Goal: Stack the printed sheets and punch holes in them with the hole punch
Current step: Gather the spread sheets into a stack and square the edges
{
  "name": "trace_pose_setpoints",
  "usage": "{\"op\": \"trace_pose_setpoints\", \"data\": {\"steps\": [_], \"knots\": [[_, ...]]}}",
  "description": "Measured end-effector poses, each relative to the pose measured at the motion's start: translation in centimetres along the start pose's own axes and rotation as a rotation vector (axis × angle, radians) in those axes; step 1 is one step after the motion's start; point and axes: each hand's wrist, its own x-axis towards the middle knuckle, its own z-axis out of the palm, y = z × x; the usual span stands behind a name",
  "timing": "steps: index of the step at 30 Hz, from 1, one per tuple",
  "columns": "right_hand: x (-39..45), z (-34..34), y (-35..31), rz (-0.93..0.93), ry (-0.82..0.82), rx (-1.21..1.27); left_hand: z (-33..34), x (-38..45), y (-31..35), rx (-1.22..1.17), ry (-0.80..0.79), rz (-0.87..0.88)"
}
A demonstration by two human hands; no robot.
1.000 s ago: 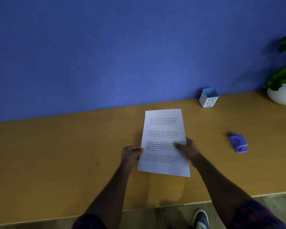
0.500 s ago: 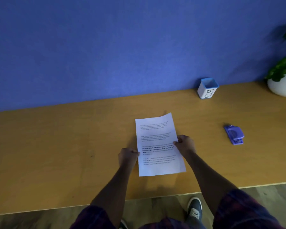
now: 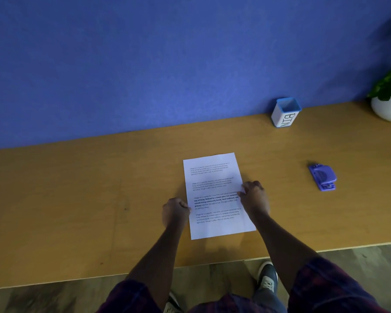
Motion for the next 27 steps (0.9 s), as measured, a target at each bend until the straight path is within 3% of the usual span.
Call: {"op": "trace_pose_setpoints", "data": {"steps": [7, 12, 16, 27], "knots": [[-0.3, -0.1, -0.2, -0.006, 0.038, 0.033, 0.5, -0.4, 0.9, 0.158, 0.052, 0.161], [-0.7, -0.7, 0.5, -0.055, 0.217, 0.082, 1.8, -1.5, 4.1, 0.276, 0.072, 0.448], [-0.2, -1.9, 2.5, -0.079, 0.378, 0.003, 4.1, -2.6, 8.6, 0.287, -0.025, 0.690], [2.7, -8.2, 9.3, 0.171, 0.584, -0.170, 12.4, -5.3, 19.8, 0.343, -0.219, 0.943]]}}
